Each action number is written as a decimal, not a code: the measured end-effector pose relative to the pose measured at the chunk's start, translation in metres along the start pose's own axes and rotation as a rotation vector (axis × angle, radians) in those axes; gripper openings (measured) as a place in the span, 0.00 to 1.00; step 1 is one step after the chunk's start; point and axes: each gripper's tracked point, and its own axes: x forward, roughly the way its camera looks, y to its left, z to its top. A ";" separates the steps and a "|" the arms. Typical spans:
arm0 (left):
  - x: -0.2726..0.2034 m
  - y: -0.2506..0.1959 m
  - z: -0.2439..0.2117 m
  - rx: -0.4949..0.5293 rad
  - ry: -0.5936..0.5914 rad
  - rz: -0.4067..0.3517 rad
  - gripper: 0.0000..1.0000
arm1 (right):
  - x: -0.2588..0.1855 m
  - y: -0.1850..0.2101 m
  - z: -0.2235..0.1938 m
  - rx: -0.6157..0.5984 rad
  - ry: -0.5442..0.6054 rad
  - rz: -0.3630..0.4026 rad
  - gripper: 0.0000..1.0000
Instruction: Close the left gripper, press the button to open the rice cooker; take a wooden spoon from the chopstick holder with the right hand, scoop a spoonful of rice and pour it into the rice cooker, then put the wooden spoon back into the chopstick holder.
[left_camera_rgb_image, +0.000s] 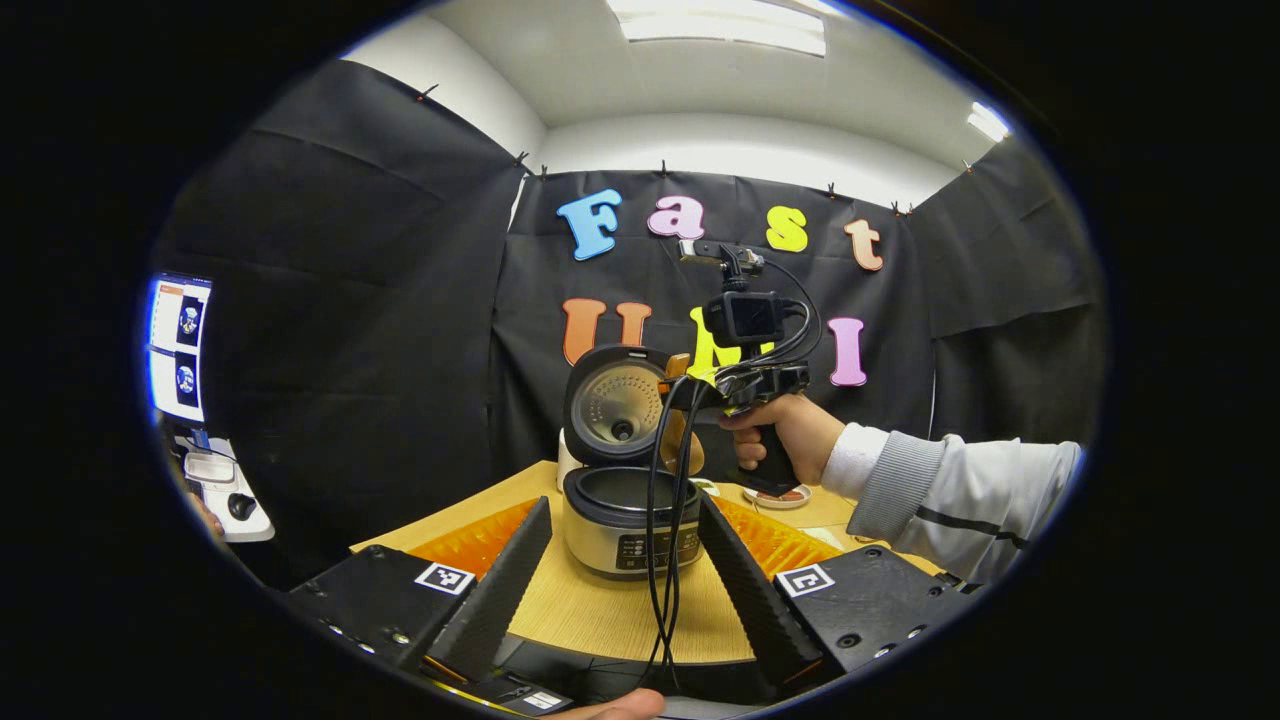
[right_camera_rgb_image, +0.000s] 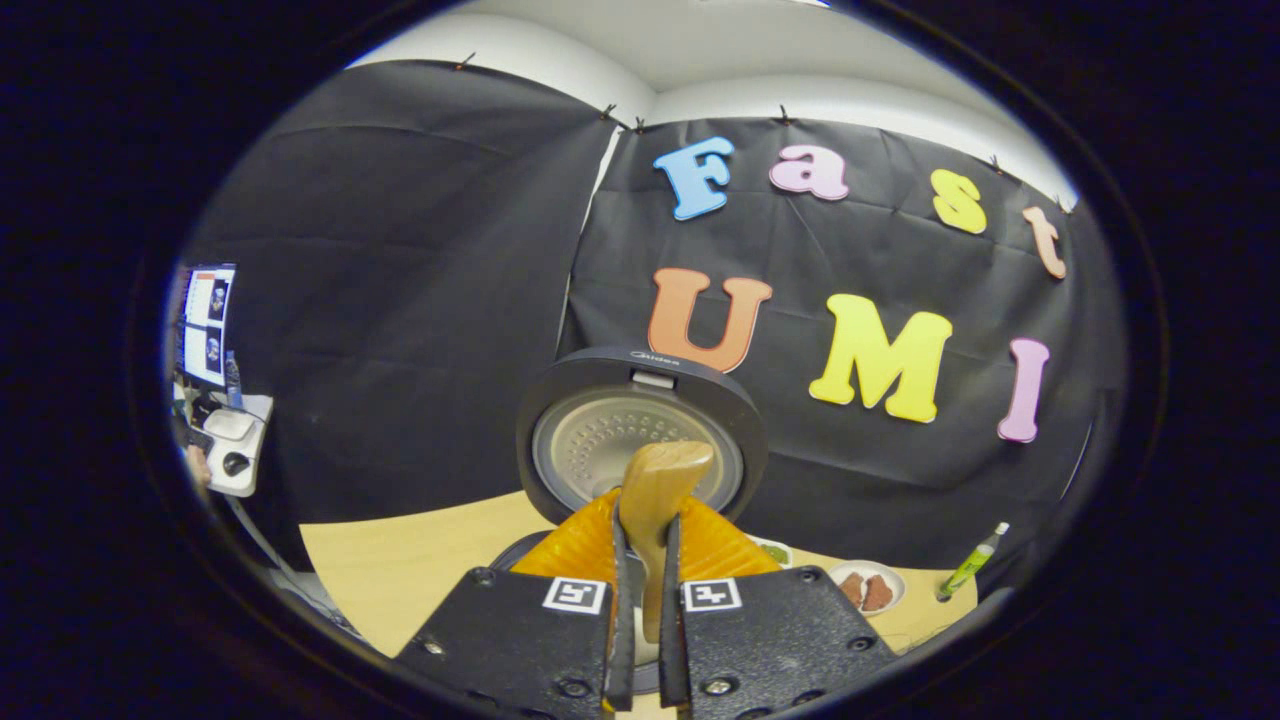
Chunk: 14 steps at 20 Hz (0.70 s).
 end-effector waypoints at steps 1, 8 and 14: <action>0.000 0.001 0.001 -0.002 -0.001 0.002 0.94 | -0.002 -0.006 0.001 0.016 0.001 -0.010 0.15; -0.001 -0.002 -0.001 0.004 -0.005 0.004 0.94 | -0.021 -0.075 0.005 0.121 0.015 -0.100 0.15; 0.002 0.002 -0.002 -0.008 -0.001 0.005 0.94 | -0.050 -0.154 0.010 0.119 0.005 -0.203 0.15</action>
